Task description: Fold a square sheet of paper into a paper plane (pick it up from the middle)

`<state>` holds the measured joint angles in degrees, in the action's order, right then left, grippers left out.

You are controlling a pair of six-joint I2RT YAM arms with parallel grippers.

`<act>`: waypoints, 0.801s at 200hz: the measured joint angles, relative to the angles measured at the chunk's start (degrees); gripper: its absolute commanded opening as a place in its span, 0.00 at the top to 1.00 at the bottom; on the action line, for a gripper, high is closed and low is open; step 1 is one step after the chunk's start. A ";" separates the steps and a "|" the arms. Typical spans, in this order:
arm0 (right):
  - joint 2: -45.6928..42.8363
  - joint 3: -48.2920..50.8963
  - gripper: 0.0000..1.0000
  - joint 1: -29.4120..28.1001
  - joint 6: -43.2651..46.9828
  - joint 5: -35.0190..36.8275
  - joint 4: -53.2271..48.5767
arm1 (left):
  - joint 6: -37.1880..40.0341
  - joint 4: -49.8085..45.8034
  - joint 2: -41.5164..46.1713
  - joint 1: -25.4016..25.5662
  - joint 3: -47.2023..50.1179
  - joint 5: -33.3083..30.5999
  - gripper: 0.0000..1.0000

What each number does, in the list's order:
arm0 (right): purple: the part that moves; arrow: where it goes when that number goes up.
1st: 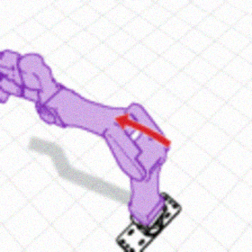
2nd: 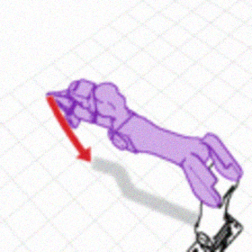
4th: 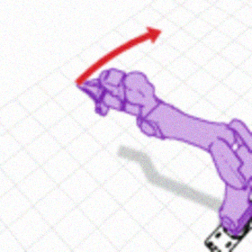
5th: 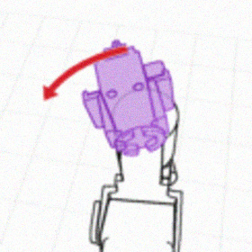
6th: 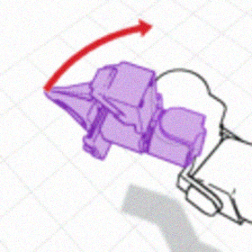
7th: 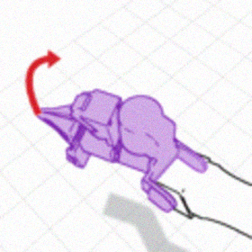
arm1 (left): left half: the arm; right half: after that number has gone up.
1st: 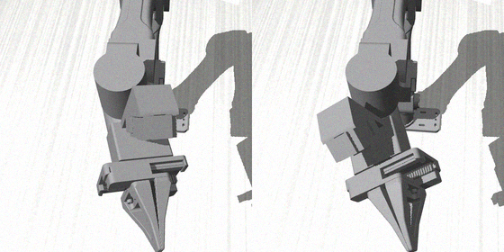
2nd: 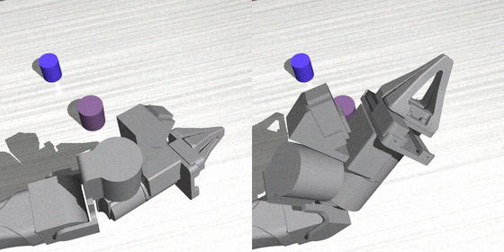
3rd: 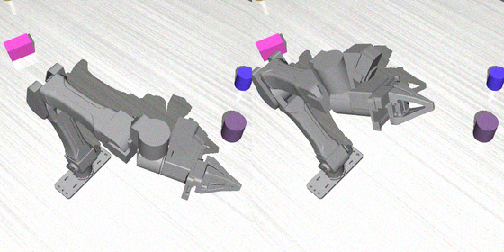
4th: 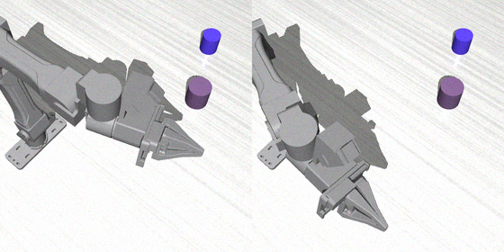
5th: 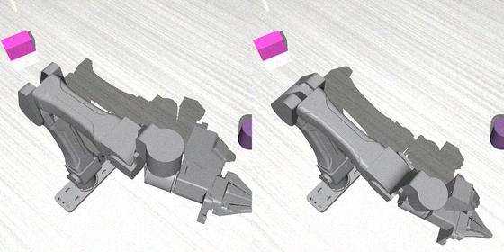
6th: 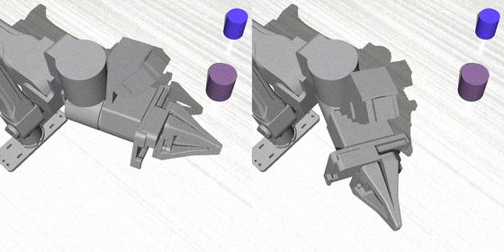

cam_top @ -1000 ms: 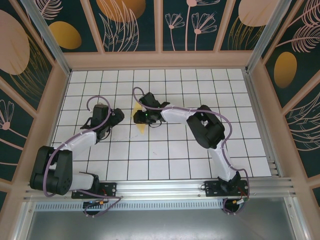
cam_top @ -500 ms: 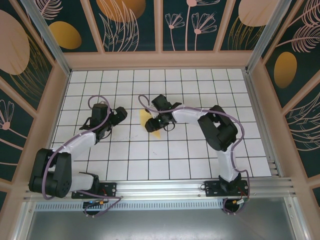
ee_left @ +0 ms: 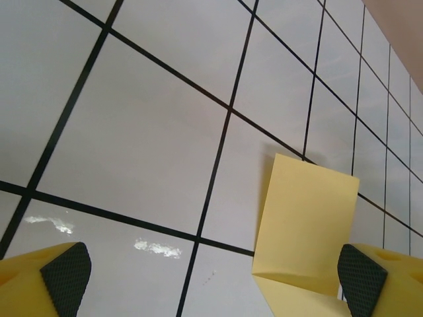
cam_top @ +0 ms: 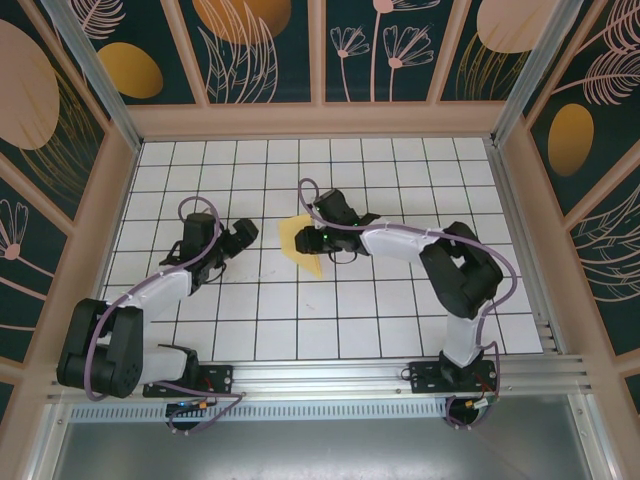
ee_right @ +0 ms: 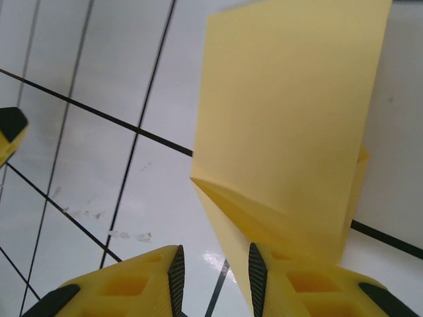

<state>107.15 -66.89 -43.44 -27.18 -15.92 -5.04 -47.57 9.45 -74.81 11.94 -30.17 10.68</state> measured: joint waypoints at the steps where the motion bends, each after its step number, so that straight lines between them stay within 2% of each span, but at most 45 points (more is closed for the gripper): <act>1: 0.09 0.00 0.68 0.00 -0.04 -0.02 0.00 | -0.11 0.02 0.02 0.00 0.07 0.09 0.02; 45: 1.44 0.20 0.68 0.94 -2.58 -0.22 0.63 | -2.56 3.28 0.68 0.00 2.69 4.26 0.04; 76: 1.81 0.55 0.70 2.19 -3.65 -0.24 1.75 | -4.42 5.31 0.46 0.57 3.78 6.88 0.13; 160: 4.35 3.21 0.74 3.21 -6.01 -0.50 3.87 | -9.92 13.46 -7.48 7.93 3.78 11.26 0.33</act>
<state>111.50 -63.68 -40.23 -33.19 -16.43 -1.17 -57.49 22.92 -82.28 19.88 -26.39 21.93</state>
